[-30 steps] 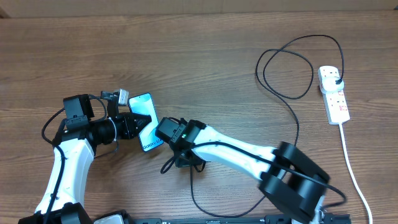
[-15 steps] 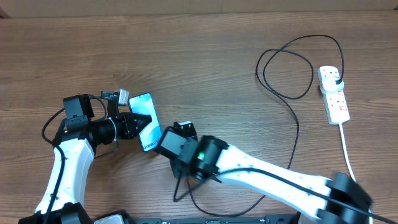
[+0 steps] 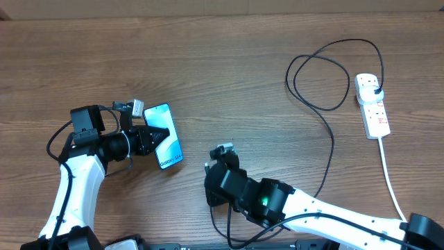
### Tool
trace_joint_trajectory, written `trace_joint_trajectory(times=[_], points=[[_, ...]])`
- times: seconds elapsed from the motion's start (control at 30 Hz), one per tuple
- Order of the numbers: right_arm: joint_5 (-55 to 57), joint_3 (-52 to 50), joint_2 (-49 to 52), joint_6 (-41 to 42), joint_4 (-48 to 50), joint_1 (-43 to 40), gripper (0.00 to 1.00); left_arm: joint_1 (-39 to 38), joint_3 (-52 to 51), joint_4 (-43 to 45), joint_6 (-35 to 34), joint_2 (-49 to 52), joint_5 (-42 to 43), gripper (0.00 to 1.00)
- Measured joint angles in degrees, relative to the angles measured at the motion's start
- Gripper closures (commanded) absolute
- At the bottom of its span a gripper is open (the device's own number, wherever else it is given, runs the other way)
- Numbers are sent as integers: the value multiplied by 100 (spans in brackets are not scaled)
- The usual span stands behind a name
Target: Plug charger to phone and switch on socket
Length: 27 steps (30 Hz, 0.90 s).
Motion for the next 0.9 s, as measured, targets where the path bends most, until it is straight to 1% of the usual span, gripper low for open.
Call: trace_joint_trajectory(times=[0.1, 0.27, 0.9], points=[[-258, -525, 2, 17, 817, 0, 96, 2, 0, 2, 0, 0, 61, 96], [-553, -664, 0, -197, 1449, -4, 96, 2, 0, 2, 0, 0, 105, 96], [-748, -664, 0, -785, 1582, -4, 96, 2, 0, 2, -20, 0, 164, 96]])
